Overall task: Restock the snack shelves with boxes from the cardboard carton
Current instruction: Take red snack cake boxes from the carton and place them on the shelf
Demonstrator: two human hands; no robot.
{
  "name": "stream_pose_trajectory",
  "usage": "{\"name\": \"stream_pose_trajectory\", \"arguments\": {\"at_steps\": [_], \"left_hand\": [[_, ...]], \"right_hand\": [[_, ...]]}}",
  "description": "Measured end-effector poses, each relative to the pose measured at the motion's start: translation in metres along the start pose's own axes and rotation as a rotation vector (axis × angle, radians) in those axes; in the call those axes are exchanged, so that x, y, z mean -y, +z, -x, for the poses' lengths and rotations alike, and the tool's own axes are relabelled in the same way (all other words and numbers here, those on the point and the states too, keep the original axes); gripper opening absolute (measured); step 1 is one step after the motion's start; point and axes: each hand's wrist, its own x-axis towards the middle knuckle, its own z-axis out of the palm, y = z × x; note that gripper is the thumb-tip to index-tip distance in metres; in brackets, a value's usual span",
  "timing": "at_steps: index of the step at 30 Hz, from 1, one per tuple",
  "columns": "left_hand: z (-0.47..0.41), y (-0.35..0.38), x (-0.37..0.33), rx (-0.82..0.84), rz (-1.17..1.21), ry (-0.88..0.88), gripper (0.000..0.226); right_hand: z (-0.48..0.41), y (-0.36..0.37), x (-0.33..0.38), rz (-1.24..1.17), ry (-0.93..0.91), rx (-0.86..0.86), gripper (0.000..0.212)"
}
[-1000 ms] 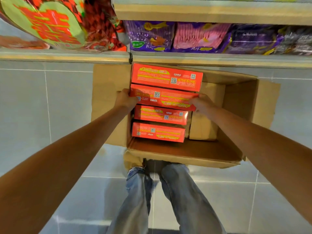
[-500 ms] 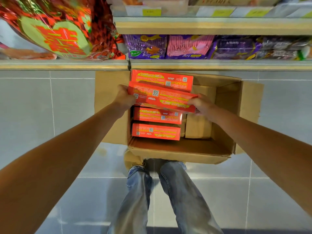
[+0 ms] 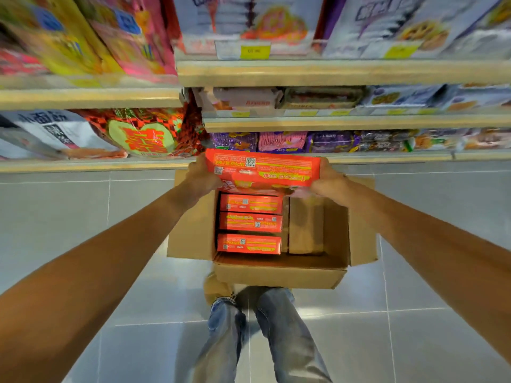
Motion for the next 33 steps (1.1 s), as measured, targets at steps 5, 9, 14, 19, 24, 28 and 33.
{"name": "stream_pose_trajectory", "arguments": {"at_steps": [5, 9, 14, 19, 24, 28, 33], "left_hand": [[0.083, -0.038, -0.089, 0.077, -0.031, 0.132, 0.058], [0.129, -0.076, -0.138, 0.157, 0.015, 0.226, 0.043], [0.196, -0.138, -0.21, 0.153, 0.018, 0.304, 0.058], [0.273, -0.184, -0.278, 0.139, 0.06, 0.454, 0.061], [0.343, -0.223, -0.334, 0.115, 0.035, 0.601, 0.087], [0.402, -0.245, -0.376, 0.069, 0.01, 0.686, 0.04], [0.455, -0.268, -0.422, 0.032, -0.025, 0.713, 0.081]], "right_hand": [[0.079, -0.036, 0.052, -0.006, -0.157, 0.034, 0.043], [0.143, -0.063, 0.098, -0.04, -0.264, 0.039, 0.04], [0.213, -0.102, 0.168, 0.063, -0.372, 0.016, 0.036], [0.29, -0.131, 0.235, 0.138, -0.422, -0.098, 0.039], [0.364, -0.156, 0.291, 0.158, -0.485, -0.141, 0.022], [0.418, -0.169, 0.332, 0.065, -0.582, -0.22, 0.017], [0.484, -0.185, 0.385, -0.077, -0.829, -0.327, 0.047]]}}
